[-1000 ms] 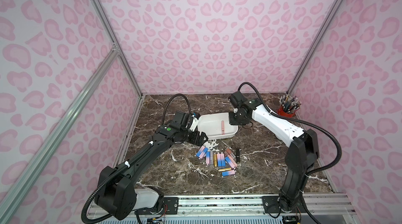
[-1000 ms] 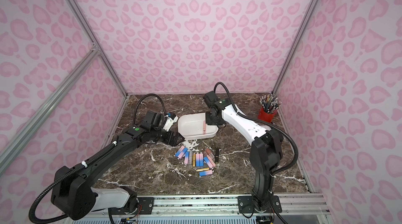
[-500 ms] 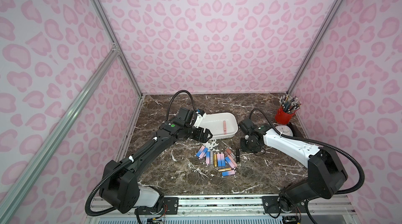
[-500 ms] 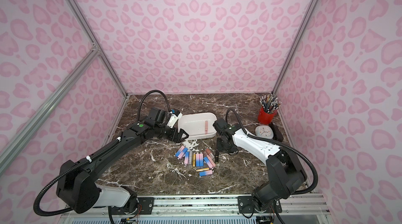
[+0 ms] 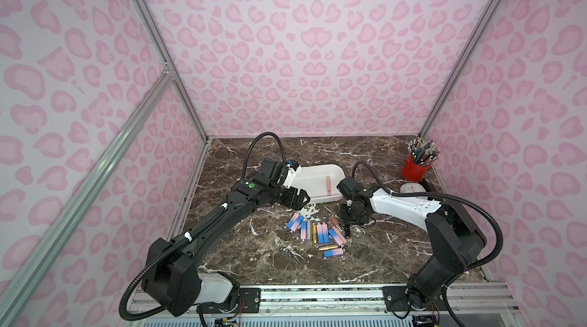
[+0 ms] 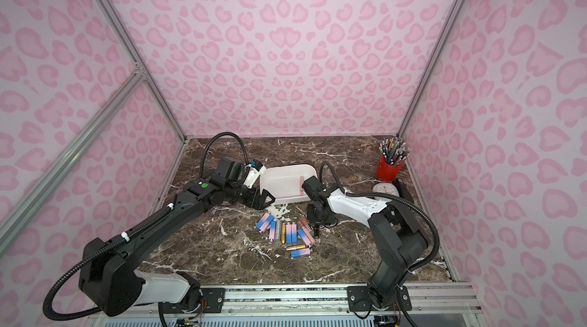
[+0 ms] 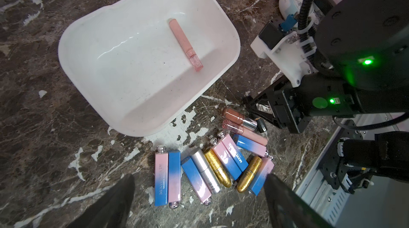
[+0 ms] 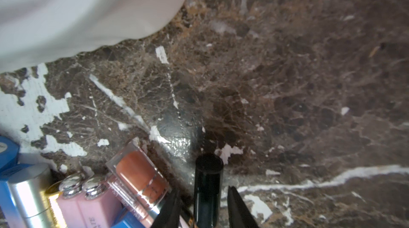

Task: Put the lipstick into the storage box
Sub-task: Pick up the lipstick at the center of the board.

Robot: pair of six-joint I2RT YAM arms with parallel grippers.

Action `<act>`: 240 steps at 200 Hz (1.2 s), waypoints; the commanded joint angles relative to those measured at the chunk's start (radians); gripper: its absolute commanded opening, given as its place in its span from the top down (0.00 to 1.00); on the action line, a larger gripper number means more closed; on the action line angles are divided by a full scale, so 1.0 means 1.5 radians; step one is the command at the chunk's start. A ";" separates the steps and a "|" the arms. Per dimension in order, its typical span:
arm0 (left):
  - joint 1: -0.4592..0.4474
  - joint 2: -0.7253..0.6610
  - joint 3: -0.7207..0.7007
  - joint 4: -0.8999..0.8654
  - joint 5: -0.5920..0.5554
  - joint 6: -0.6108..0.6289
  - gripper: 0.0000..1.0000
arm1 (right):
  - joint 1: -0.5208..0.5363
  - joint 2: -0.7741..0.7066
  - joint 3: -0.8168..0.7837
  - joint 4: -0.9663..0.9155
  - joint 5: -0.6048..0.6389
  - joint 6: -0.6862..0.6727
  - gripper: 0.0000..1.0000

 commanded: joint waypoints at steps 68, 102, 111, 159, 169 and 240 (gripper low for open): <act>0.000 -0.015 -0.019 -0.013 -0.012 0.010 0.06 | 0.003 0.029 -0.021 0.001 0.010 0.014 0.70; 0.000 -0.013 -0.019 -0.012 -0.018 0.014 0.06 | 0.007 0.038 -0.010 -0.012 0.020 0.012 0.79; 0.000 -0.012 -0.018 -0.011 -0.020 0.015 0.06 | 0.007 0.038 -0.009 -0.015 0.020 0.012 0.80; 0.000 -0.008 -0.018 -0.004 -0.017 0.014 0.06 | 0.010 0.025 0.015 -0.058 0.034 0.011 0.84; 0.000 -0.007 -0.018 -0.002 -0.018 0.014 0.06 | 0.011 0.019 0.024 -0.070 0.039 0.011 0.84; 0.000 0.004 -0.016 0.017 -0.019 0.015 0.06 | 0.010 -0.022 0.145 -0.185 0.071 -0.009 0.84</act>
